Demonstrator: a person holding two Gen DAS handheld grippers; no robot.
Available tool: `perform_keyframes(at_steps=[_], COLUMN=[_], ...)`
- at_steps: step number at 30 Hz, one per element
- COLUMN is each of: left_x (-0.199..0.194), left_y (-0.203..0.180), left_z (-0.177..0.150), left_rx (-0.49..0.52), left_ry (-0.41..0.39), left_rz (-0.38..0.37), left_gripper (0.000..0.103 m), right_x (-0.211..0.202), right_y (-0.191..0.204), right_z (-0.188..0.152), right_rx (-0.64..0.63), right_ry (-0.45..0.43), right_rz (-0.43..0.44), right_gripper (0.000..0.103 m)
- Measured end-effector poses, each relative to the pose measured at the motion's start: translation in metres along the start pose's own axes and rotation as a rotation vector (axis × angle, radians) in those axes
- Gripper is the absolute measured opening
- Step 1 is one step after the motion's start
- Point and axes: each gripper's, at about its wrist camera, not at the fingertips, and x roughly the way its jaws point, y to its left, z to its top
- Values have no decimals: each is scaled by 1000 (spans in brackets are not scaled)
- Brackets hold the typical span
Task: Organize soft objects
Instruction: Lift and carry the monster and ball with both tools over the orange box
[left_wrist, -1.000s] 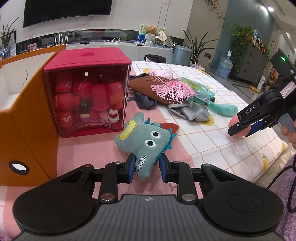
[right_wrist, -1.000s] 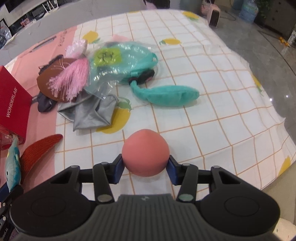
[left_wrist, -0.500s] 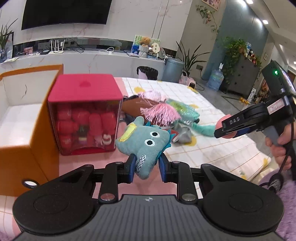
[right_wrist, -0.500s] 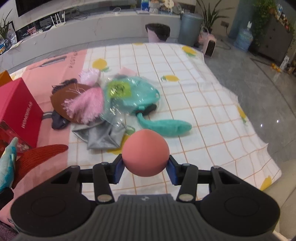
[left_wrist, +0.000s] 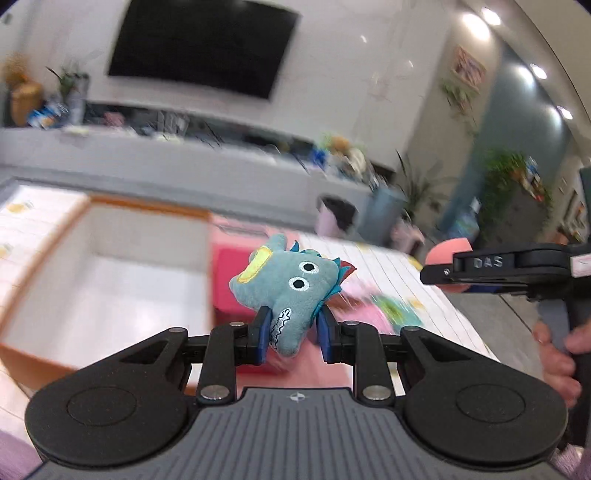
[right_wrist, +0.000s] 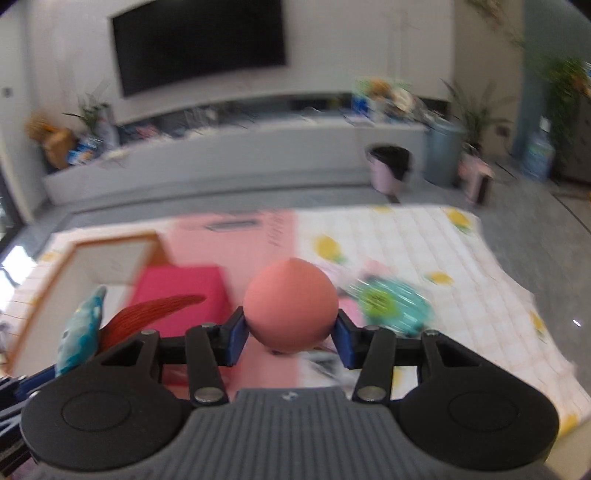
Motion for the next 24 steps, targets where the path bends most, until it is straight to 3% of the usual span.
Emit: perform_keyframes(at_steps=[5,9,12,20,24], left_x=[-4,7,15,40,44], left_y=[35,67,81,102,98], left_z=[15,19,15,-1,-7], left_rx=[-2,-36,-9,-19,6], left_ry=[-10,63,118,249,287], left_rz=[118,178,242,349,455], left_gripper=[29,29,29,29,29], right_x=[-6,1,14,56,73], right_y=[64,105,129,180,183], right_z=[12,9,6,-17,-35], right_rx=[-91,-151,-172,-270,-265], right_ry=[-37,-27,-1,92,143], right_rz=[106,161,208,296,321], right_gripper=[49,49,49,48,48])
